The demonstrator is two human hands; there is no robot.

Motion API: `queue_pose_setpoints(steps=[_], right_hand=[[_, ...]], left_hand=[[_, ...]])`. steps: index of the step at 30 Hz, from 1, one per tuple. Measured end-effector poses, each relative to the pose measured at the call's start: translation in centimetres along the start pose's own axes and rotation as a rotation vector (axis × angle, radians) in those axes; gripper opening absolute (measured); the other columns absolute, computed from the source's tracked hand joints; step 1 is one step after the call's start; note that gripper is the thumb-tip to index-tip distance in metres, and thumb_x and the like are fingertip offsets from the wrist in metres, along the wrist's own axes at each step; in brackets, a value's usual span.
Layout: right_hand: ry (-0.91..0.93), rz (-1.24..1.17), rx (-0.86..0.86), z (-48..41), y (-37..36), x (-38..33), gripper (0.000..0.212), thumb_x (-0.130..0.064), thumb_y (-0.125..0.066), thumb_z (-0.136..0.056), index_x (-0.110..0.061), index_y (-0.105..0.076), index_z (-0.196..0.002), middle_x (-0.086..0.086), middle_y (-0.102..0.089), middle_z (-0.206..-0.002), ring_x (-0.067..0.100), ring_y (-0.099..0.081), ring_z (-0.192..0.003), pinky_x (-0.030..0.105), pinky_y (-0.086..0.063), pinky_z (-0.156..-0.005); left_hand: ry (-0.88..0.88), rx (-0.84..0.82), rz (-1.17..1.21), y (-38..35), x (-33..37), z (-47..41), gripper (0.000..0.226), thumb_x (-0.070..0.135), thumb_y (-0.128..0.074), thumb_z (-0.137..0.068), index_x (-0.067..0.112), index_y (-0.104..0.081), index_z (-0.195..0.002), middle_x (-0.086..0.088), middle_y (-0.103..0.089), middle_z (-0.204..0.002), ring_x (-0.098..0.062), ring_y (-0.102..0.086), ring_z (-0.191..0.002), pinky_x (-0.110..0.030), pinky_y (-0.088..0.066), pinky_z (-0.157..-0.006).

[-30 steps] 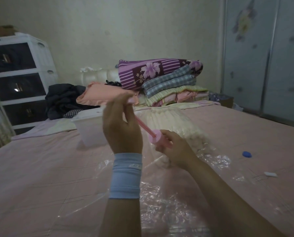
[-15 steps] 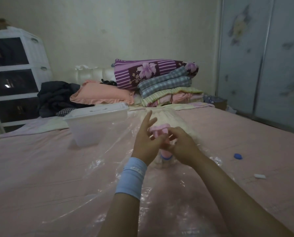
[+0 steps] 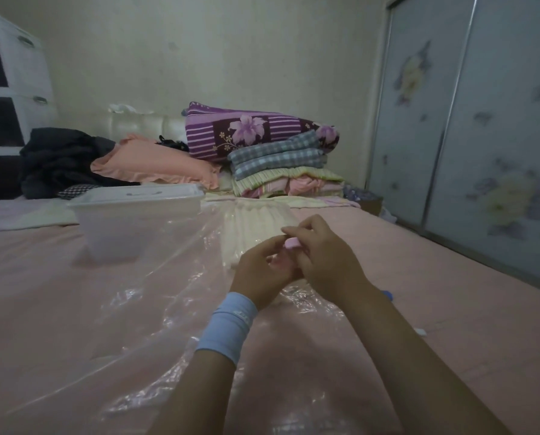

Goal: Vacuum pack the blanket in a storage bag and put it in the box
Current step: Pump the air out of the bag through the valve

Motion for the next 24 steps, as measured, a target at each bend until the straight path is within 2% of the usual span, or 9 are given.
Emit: queue_pose_setpoints(steps=[5, 10, 12, 13, 15, 17, 19, 21, 24], right_hand=[[0.033, 0.073, 0.039, 0.2, 1.9, -0.2, 0.029, -0.028, -0.058, -0.097, -0.025, -0.067, -0.124, -0.004, -0.052, -0.101, 0.018, -0.058, -0.084, 0.032, -0.048, -0.066], [0.211, 0.035, 0.577, -0.9, 7.8, -2.6, 0.026, -0.015, -0.051, -0.099, -0.008, -0.073, -0.110, 0.005, -0.059, -0.096, 0.016, -0.054, -0.085, 0.016, -0.044, -0.071], [0.199, 0.083, 0.694, -0.8, 8.3, -3.0, 0.027, -0.013, -0.049, -0.101, -0.007, -0.072, -0.113, 0.009, -0.060, -0.098, 0.016, -0.053, -0.086, 0.009, -0.038, -0.072], [0.178, 0.097, 0.683, -0.7, 7.7, -2.9, 0.029, -0.013, -0.047, -0.102, -0.008, -0.070, -0.118, 0.009, -0.060, -0.100, 0.015, -0.053, -0.088, 0.007, -0.036, -0.073], [0.114, 0.116, 0.498, -0.2, 5.2, -2.2, 0.036, -0.018, -0.042, -0.100, -0.015, -0.065, -0.129, 0.004, -0.059, -0.110, 0.012, -0.052, -0.093, 0.009, -0.040, -0.072], [-0.007, 0.068, 0.188, 0.8, 2.2, -1.1, 0.045, -0.026, -0.040, -0.095, -0.025, -0.060, -0.136, -0.003, -0.057, -0.118, 0.016, -0.056, -0.102, 0.026, -0.050, -0.074], [-0.073, 0.030, -0.024, 1.4, 0.4, -0.8, 0.048, -0.030, -0.039, -0.092, -0.027, -0.060, -0.135, -0.004, -0.057, -0.121, 0.020, -0.056, -0.109, 0.035, -0.051, -0.082], [-0.025, 0.028, -0.030, 0.7, 1.1, -1.5, 0.042, -0.025, -0.043, -0.094, -0.024, -0.064, -0.131, -0.002, -0.060, -0.119, 0.020, -0.056, -0.109, 0.036, -0.051, -0.085], [0.168, 0.046, 0.284, -1.3, 5.3, -4.5, 0.036, -0.015, -0.042, -0.094, -0.012, -0.069, -0.118, 0.004, -0.063, -0.108, 0.018, -0.057, -0.098, 0.027, -0.051, -0.079]], left_hand=[[-0.018, 0.035, -0.092, -0.6, -1.0, -0.4, 0.045, 0.021, -0.086, -0.066, 0.039, -0.070, -0.103, 0.017, -0.071, -0.093, -0.002, -0.065, -0.086, -0.025, -0.053, -0.083], [-0.016, 0.077, -0.101, -0.7, -1.8, -0.6, 0.053, 0.021, -0.088, -0.062, 0.041, -0.068, -0.107, 0.016, -0.070, -0.103, -0.007, -0.064, -0.097, -0.034, -0.053, -0.090], [0.006, 0.065, -0.092, -0.8, -1.8, -0.6, 0.052, 0.021, -0.087, -0.062, 0.041, -0.068, -0.106, 0.017, -0.070, -0.102, -0.006, -0.064, -0.096, -0.033, -0.052, -0.090], [0.010, 0.068, -0.092, -0.8, -1.7, -0.6, 0.051, 0.022, -0.087, -0.062, 0.041, -0.068, -0.106, 0.017, -0.070, -0.102, -0.005, -0.063, -0.096, -0.032, -0.052, -0.089], [0.016, 0.077, -0.091, -1.0, -1.6, -0.4, 0.050, 0.023, -0.086, -0.063, 0.039, -0.068, -0.107, 0.018, -0.070, -0.101, -0.004, -0.064, -0.094, -0.031, -0.052, -0.089], [0.028, 0.070, -0.074, -1.1, -1.3, -0.2, 0.049, 0.027, -0.084, -0.062, 0.037, -0.069, -0.108, 0.017, -0.071, -0.098, -0.005, -0.065, -0.093, -0.032, -0.053, -0.088], [0.037, 0.059, -0.062, -0.9, -1.0, 0.2, 0.052, 0.039, -0.076, -0.059, 0.036, -0.069, -0.110, 0.015, -0.071, -0.096, -0.006, -0.065, -0.091, -0.032, -0.053, -0.087], [0.047, 0.072, -0.063, -0.5, -1.0, 0.4, 0.049, 0.040, -0.076, -0.060, 0.040, -0.067, -0.109, 0.016, -0.071, -0.095, -0.007, -0.066, -0.091, -0.029, -0.053, -0.086], [0.037, 0.099, -0.034, 0.5, -1.2, 0.6, 0.046, 0.018, -0.083, -0.069, 0.050, -0.065, -0.097, 0.021, -0.070, -0.095, -0.009, -0.065, -0.094, -0.022, -0.052, -0.086]])
Point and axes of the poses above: each hand's wrist, its own z-axis away from the middle knuckle, its own y-axis out of the back of the hand, x = y × z, the point moved 2 cm from there along -z, towards the middle knuckle
